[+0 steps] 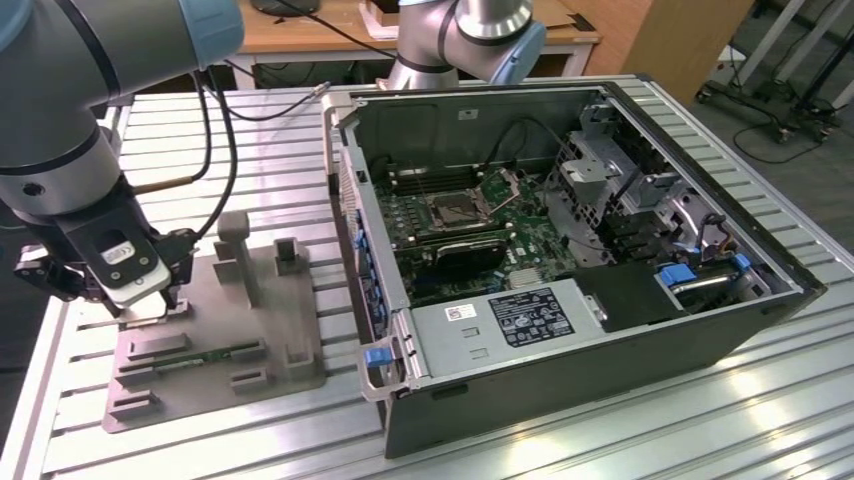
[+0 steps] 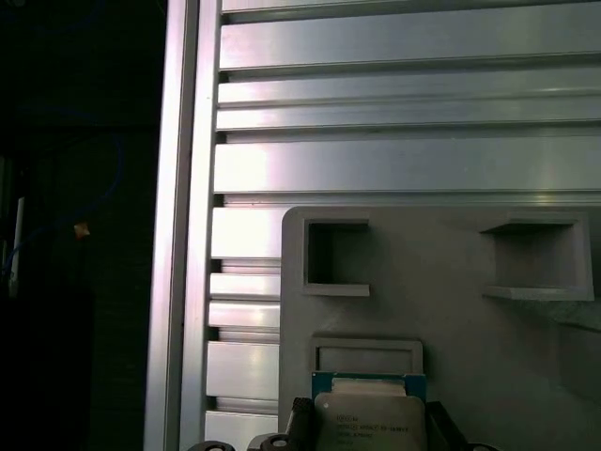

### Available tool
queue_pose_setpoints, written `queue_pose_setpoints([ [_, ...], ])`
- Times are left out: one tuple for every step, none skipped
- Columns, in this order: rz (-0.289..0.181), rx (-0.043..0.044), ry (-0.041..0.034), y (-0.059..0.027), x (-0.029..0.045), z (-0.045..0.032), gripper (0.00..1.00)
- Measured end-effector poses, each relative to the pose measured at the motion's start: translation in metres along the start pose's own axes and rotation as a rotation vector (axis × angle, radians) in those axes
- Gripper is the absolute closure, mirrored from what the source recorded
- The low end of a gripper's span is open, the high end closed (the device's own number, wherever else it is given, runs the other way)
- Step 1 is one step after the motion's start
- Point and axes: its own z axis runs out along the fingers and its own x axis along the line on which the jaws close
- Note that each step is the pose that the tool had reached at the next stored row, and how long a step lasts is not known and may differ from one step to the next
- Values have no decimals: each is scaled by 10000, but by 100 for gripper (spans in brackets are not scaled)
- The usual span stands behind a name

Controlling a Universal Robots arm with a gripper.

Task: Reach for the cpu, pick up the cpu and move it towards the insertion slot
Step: 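Pick up the cpu and move it towards the insertion slot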

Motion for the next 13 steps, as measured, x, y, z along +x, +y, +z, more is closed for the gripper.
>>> queue_pose_setpoints([
  [0,0,0,0,0,-2,46],
  [1,0,0,0,0,-3,46],
  [0,0,0,0,0,-3,46],
  [0,0,0,0,0,-3,46],
  [0,-1,0,0,0,-4,46],
  [0,-1,0,0,0,-4,46],
  [0,-1,0,0,0,-5,46],
  [1,3,5,0,1,-12,46],
  [0,2,4,0,1,-18,46],
  [1,0,2,1,1,-24,46],
  [0,0,0,2,1,-33,46],
  [0,0,1,2,1,-42,46],
  [1,1,2,2,1,-53,46],
])
